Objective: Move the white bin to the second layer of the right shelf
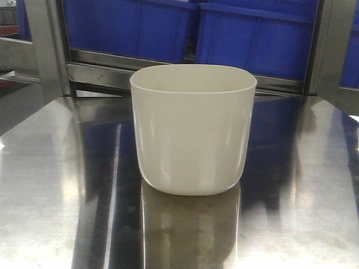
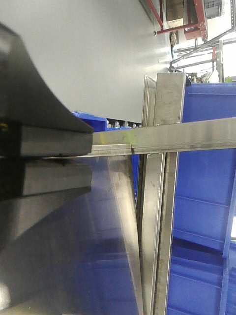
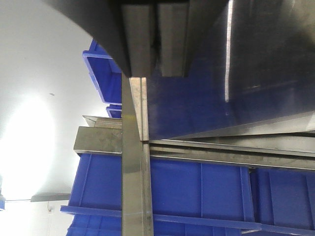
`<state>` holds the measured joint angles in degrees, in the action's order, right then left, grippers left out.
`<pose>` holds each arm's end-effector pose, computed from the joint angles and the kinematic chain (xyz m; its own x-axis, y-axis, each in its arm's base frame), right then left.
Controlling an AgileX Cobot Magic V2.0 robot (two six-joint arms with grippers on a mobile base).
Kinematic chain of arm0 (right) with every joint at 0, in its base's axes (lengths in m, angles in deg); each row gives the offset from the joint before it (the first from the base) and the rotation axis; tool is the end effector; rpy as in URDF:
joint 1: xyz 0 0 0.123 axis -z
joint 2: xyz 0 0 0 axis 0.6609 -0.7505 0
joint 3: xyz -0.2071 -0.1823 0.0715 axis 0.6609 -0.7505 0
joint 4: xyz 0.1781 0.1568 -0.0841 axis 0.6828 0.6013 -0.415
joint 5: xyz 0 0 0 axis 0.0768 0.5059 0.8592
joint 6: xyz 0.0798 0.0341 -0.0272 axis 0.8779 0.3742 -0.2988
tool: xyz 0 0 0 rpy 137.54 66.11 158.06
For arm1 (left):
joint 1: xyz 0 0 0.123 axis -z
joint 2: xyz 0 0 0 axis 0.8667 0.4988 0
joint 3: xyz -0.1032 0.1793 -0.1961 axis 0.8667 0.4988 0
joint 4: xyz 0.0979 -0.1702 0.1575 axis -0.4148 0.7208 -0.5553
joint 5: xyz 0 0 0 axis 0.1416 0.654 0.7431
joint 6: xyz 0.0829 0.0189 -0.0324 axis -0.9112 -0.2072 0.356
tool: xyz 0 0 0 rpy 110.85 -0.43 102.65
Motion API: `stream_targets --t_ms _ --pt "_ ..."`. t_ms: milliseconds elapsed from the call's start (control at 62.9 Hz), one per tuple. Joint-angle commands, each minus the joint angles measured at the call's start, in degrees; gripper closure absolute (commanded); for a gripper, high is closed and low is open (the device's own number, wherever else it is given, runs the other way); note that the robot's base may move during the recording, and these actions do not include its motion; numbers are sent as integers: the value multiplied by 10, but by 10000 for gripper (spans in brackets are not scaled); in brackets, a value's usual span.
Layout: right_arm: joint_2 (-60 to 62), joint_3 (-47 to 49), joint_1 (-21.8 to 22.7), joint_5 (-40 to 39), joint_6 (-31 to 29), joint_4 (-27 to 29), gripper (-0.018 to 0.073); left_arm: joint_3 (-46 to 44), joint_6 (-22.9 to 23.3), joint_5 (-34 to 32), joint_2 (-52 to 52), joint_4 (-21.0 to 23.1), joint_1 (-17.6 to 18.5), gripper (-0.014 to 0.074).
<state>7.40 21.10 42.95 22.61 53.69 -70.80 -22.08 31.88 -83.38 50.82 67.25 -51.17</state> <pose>0.0568 -0.0015 0.1974 0.0004 0.1070 -0.9943 0.0278 0.9939 0.1069 0.0554 -0.0093 0.2034 0.0082 0.0339 -0.9994 0.1603 0.9865 0.0348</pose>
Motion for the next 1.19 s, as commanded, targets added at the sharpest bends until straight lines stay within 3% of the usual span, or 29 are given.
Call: stream_targets --t_ms 0,1176 --pt "11 9 3 -51 -4 0 508 21 2 -48 -8 3 2 512" --pt "11 9 3 -82 -4 0 508 21 2 -48 -8 3 2 512"
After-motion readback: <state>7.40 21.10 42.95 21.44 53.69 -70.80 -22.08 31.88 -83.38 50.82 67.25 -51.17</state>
